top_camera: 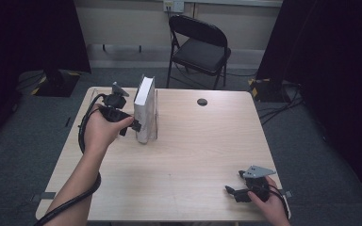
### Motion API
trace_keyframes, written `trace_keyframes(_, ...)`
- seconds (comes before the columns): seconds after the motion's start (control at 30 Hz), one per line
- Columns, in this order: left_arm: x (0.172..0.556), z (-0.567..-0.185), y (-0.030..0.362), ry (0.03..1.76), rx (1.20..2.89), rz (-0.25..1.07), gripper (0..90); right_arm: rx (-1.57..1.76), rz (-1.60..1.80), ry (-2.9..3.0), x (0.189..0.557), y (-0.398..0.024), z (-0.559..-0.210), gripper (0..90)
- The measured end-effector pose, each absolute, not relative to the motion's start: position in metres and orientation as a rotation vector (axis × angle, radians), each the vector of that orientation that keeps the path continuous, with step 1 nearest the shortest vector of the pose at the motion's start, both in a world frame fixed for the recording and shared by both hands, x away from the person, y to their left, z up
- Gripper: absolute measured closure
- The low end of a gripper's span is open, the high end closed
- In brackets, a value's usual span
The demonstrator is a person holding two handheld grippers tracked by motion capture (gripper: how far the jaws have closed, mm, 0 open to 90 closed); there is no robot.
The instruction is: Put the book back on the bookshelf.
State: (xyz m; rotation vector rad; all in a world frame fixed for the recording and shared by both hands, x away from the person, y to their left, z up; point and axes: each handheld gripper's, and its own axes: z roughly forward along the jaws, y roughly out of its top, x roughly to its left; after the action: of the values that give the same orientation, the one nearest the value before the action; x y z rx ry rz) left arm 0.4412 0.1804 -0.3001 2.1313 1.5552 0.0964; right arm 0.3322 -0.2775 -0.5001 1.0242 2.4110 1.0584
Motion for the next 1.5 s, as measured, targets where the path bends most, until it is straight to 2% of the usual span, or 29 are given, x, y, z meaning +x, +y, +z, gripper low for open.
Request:
trace_keyframes(0.93,0.424,-0.338,0.178,1.437,2.124,0.042,34.1,1.023,1.056,2.411,0.332,-0.277,-0.500,14.2)
trace_keyframes(1.5,0.418,-0.372,0.185,1.452,2.096,0.007,34.0,1.021,1.055,2.414,0.332,-0.278,-0.500,14.1)
